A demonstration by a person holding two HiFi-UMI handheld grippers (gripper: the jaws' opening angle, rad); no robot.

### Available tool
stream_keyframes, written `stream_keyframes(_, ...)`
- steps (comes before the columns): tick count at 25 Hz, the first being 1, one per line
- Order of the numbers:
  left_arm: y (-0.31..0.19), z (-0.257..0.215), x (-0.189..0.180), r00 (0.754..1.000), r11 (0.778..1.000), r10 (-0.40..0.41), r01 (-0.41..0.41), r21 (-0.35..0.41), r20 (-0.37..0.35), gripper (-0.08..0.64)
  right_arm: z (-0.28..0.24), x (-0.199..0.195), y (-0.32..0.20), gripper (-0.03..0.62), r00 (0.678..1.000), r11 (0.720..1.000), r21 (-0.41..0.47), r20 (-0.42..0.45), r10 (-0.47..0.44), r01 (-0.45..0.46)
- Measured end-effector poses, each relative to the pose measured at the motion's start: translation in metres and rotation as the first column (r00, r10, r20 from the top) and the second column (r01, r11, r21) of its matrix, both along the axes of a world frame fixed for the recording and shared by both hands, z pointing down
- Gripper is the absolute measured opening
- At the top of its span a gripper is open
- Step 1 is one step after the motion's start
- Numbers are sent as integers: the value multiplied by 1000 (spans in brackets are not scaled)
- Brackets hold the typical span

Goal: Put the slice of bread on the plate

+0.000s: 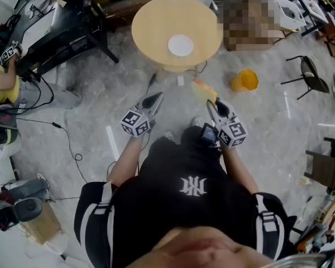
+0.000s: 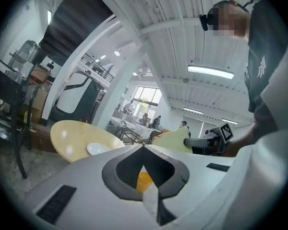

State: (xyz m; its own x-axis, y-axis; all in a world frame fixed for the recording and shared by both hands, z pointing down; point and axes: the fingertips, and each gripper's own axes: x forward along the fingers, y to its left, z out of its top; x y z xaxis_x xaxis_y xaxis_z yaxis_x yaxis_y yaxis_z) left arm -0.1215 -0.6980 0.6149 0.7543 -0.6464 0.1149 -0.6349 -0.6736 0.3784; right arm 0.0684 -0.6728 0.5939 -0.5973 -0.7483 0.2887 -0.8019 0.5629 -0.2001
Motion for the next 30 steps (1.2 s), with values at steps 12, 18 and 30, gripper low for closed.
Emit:
stream_keyframes(12,-115,2,11,995,997,-67,70,-31,80,9,17,-3,-144,95,991,993,-8,67,-116,117)
stream_keyframes(18,-183,-22,17,984,991,-136,136,4,115,9,5,12,-232,95,983,988,31,97,-153,151)
stream_keyframes(30,-233,-18,11,979,986,-161,166,-26,126,9,16,-7,-300,95,971,982,5,148,-185,187)
